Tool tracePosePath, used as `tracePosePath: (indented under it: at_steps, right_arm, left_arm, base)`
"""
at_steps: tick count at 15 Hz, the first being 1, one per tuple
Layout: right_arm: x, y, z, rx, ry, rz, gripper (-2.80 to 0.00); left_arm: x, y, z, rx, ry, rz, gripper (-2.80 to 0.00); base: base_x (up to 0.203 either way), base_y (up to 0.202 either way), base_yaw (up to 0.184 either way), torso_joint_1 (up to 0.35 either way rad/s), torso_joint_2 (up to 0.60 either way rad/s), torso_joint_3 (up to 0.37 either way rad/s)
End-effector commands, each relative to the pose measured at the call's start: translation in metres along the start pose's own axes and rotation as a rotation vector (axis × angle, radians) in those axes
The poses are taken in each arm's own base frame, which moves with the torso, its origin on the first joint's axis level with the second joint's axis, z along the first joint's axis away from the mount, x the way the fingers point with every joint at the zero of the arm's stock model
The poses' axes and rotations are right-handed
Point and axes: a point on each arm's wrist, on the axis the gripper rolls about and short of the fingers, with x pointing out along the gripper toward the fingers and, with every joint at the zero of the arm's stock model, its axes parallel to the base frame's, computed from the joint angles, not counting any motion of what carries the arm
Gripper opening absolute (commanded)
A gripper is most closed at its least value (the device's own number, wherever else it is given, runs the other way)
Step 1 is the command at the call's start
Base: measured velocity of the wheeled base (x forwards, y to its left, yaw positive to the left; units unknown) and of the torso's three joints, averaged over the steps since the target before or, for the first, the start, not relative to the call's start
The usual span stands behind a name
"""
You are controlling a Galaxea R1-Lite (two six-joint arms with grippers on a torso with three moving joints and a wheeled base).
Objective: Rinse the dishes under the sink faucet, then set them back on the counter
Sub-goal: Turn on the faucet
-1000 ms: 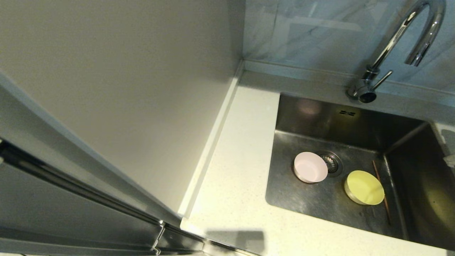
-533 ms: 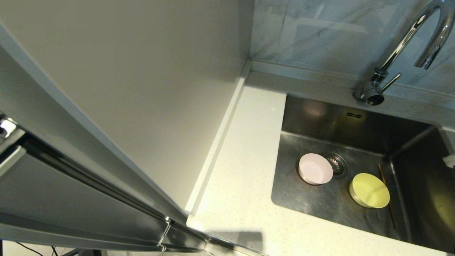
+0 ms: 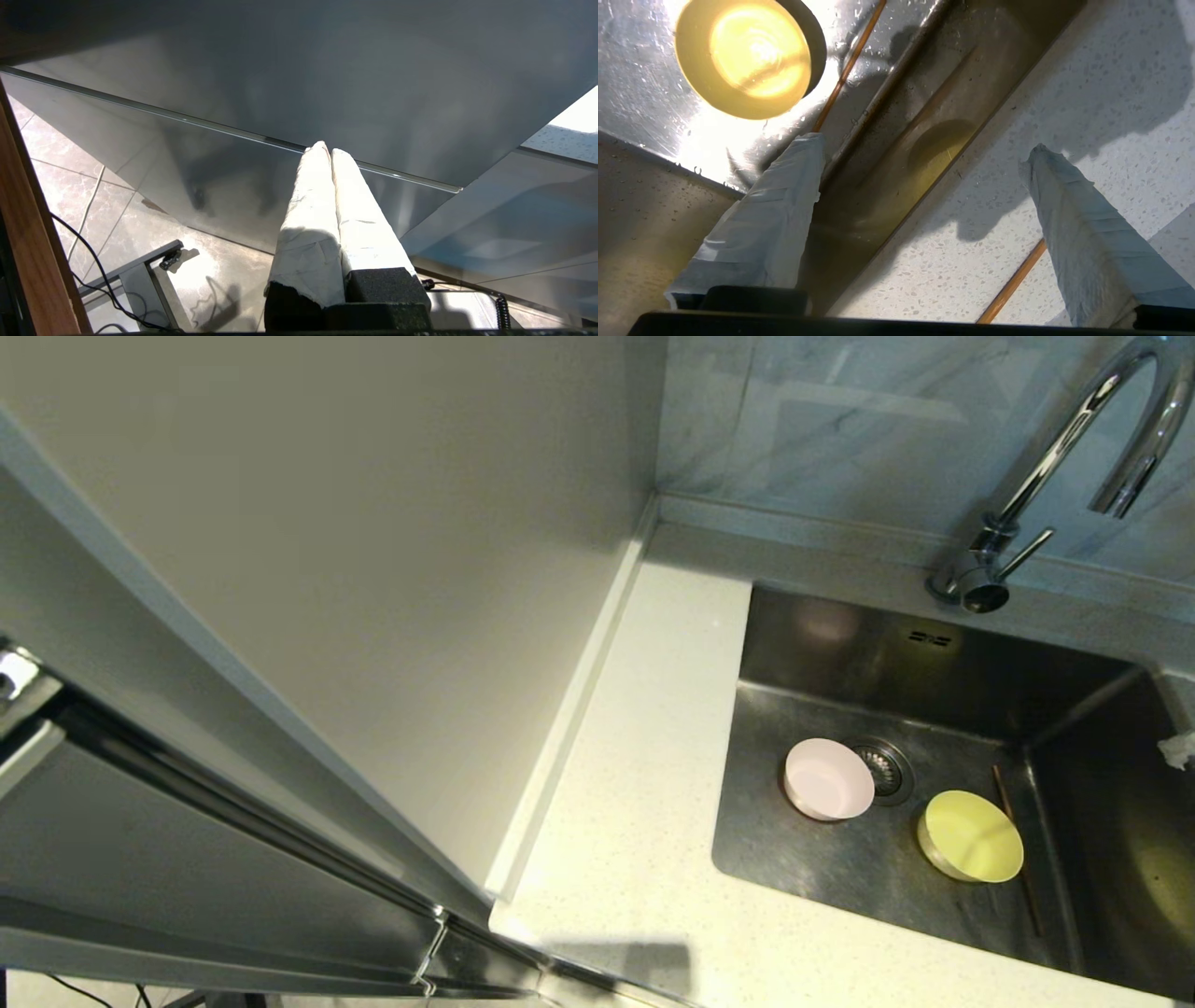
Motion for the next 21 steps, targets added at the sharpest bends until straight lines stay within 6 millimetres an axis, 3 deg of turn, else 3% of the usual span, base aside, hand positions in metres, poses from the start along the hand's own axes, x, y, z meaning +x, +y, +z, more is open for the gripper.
tracePosePath:
  at_steps: [1, 7, 13, 21]
  right_arm:
    - [-0.001, 0.001, 0.0, -0.002, -0.001, 0.004, 0.0]
    - [-0.009, 0.0, -0.002, 0.003, -0.009, -0.008, 0.0]
    - [-0.01, 0.001, -0.005, 0.01, -0.007, 0.001, 0.0]
    - [-0.011, 0.003, -0.007, 0.013, -0.002, 0.006, 0.0]
  left_arm:
    - [0.0, 0.0, 0.0, 0.0, -0.003, 0.0, -2.8]
    - [0.0, 0.0, 0.0, 0.0, -0.003, 0.0, -2.8]
    - [0.0, 0.0, 0.0, 0.0, -0.003, 0.0, -2.8]
    - [0.0, 0.0, 0.0, 0.0, -0.003, 0.0, -2.8]
  base:
    - [0.0, 0.0, 0.0, 0.0, 0.0, 0.0]
    - [0.0, 0.0, 0.0, 0.061, -0.12, -0.063]
    - [0.003, 0.004, -0.108, 0.022, -0.05, -0.017]
    - [0.0, 0.0, 0.0, 0.0, 0.0, 0.0]
